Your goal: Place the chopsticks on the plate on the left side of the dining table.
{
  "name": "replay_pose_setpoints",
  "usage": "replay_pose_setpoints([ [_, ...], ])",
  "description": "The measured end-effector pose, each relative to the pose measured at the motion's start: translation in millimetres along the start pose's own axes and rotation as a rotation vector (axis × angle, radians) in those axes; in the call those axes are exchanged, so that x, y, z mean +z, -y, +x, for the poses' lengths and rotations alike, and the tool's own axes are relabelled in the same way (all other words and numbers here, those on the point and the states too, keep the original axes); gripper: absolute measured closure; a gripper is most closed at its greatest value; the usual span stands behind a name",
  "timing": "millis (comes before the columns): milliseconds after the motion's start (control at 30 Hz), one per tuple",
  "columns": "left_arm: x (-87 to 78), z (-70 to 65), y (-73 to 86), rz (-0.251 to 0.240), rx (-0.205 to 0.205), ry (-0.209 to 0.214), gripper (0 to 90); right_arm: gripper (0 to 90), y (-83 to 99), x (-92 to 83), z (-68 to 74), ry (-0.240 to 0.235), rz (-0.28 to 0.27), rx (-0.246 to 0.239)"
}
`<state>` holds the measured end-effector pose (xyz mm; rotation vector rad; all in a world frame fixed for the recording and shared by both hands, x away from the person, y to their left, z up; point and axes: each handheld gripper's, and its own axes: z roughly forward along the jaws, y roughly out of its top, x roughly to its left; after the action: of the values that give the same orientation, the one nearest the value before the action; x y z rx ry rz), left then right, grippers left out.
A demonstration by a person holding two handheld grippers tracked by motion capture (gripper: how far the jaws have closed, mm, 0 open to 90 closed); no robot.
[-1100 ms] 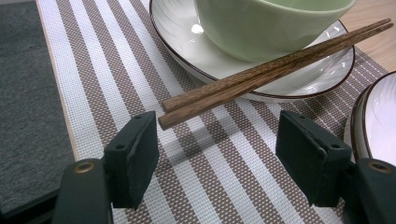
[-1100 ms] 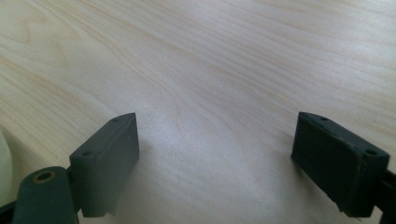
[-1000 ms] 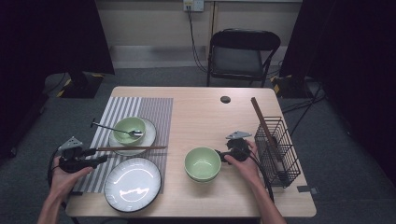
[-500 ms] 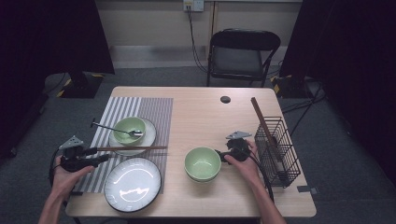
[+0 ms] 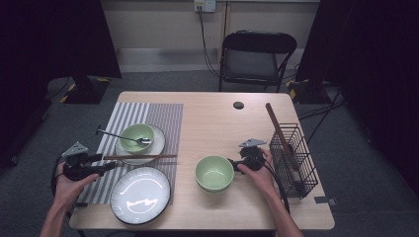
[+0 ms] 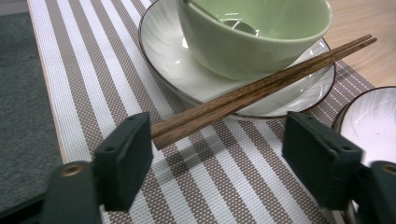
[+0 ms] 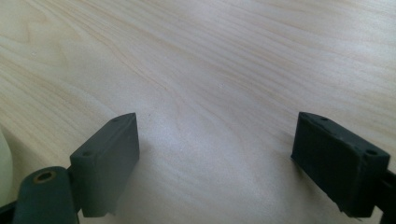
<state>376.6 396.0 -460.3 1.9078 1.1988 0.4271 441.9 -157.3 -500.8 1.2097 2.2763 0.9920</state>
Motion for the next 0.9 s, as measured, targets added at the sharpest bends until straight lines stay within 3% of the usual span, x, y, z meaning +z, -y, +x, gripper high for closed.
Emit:
replay_pose_setpoints([
  [433,-20.9,-19.2,3.1,-0.012,0.024,-0.045,18.2,14.3,0.0,0.0,0.1,0.002,0.000,0.000],
  [633,-17.0,-25.8,14.8,0.019,0.009,-0.041,16.7,14.3,0.0,0.0,0.2,0.002,0.000,0.000],
  [900,-1.2,-15.6,32.9,0.081,-0.031,-0.075,16.7,14.3,0.0,0.0,0.1,0.002,0.000,0.000],
])
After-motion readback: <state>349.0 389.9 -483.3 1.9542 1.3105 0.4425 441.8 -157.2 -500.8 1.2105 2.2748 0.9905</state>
